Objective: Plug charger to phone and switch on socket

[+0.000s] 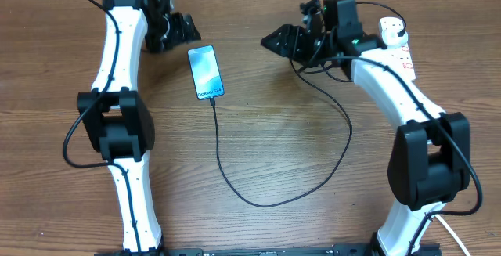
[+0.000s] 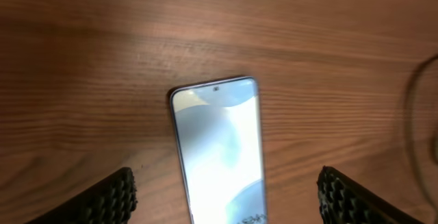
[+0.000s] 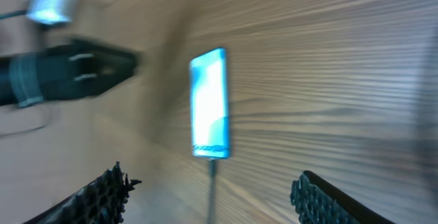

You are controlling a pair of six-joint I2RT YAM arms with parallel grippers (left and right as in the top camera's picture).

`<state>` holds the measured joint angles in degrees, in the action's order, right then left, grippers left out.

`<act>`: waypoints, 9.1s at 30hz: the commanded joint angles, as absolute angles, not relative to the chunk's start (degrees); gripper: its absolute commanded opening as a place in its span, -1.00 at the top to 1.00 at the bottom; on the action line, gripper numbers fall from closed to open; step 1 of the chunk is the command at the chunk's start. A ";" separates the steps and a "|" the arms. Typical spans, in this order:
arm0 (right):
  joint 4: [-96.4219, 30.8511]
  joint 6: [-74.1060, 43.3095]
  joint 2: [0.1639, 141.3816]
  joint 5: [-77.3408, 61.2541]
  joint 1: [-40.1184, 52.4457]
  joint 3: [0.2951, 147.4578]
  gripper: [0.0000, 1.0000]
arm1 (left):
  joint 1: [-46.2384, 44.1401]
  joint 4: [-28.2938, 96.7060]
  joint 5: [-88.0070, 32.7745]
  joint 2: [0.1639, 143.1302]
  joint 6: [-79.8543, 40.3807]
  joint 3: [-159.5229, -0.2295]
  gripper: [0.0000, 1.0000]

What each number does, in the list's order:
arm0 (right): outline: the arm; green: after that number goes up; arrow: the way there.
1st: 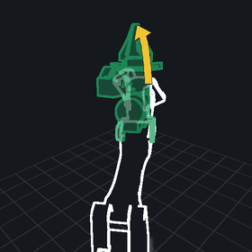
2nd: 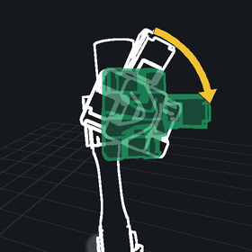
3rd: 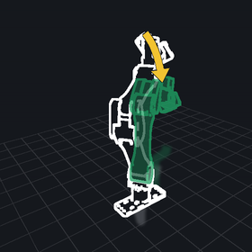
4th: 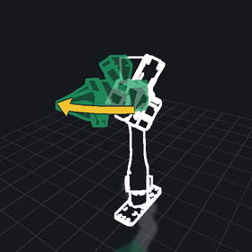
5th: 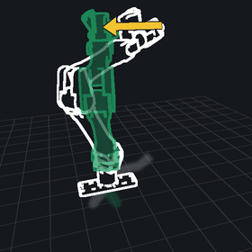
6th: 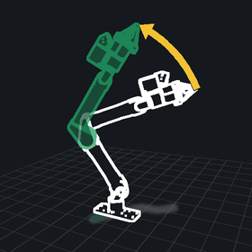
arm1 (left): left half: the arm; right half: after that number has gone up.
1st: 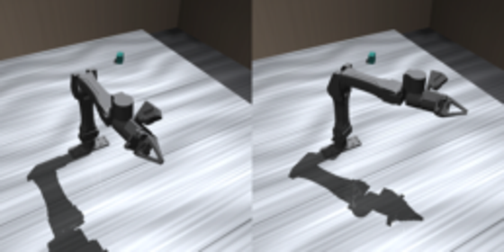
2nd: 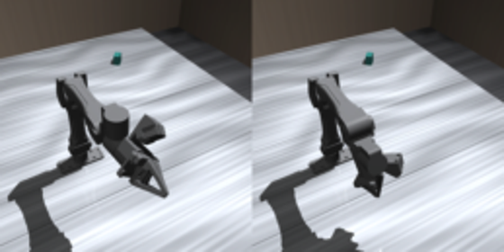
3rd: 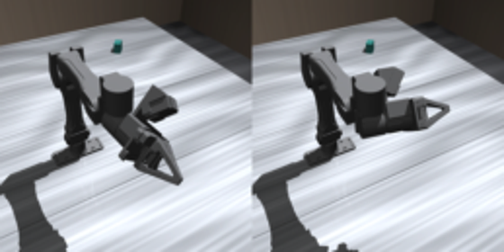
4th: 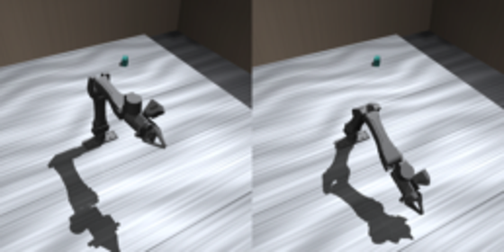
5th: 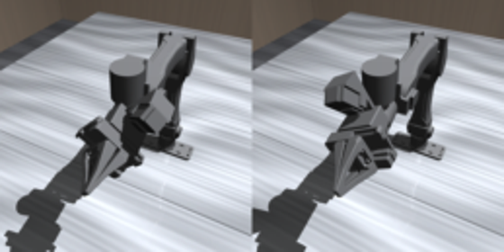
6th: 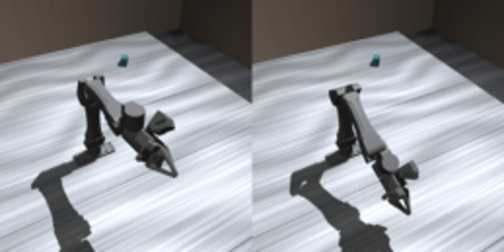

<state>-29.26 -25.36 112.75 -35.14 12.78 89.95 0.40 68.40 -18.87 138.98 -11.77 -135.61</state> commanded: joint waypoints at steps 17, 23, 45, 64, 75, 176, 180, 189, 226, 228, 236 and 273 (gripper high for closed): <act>-44.75 -22.63 107.55 -1.61 -10.96 97.67 -0.48 | 0.34 72.05 -22.04 124.84 -10.26 -138.87 -1.00; -43.38 -21.61 109.89 3.40 -15.03 97.47 -0.64 | 0.34 72.01 -22.04 124.84 -10.26 -138.87 -1.00; -34.68 -17.26 123.52 2.50 -19.35 97.47 -0.71 | 0.34 72.01 -22.04 124.84 -10.26 -138.87 -1.00; -31.05 -14.70 129.03 2.50 -19.35 97.47 -0.71 | 0.34 72.01 -22.04 124.84 -10.26 -138.87 -0.99; -29.71 -14.72 129.03 2.50 -19.35 97.47 -0.71 | 0.34 72.01 -22.04 124.84 -10.26 -138.87 -0.99; -32.18 -18.24 125.47 0.99 -20.34 98.43 -0.79 | 0.34 72.01 -22.04 124.84 -10.26 -138.87 -0.99; -31.97 -18.24 126.87 0.78 -20.32 98.43 -0.79 | 0.34 72.01 -22.04 124.84 -10.26 -138.87 -1.00; -31.59 -18.20 128.18 -0.27 -20.27 98.24 -0.79 | 0.34 72.01 -22.04 124.84 -10.26 -138.87 -1.00; -32.51 -18.15 131.17 -3.11 -20.27 98.21 -0.78 | 0.34 72.01 -22.04 124.84 -10.26 -138.87 -0.99; -32.73 -18.13 131.17 -3.11 -20.27 98.21 -0.78 | 0.34 72.01 -22.04 124.84 -10.26 -138.87 -0.99; -33.08 -17.54 131.17 -4.14 -20.25 98.21 -0.78 | 0.34 72.01 -22.04 124.84 -10.26 -138.87 -1.00; -33.32 -16.40 132.16 -6.28 -19.00 98.08 -0.78 | 0.34 72.01 -22.04 124.84 -10.26 -138.87 -1.00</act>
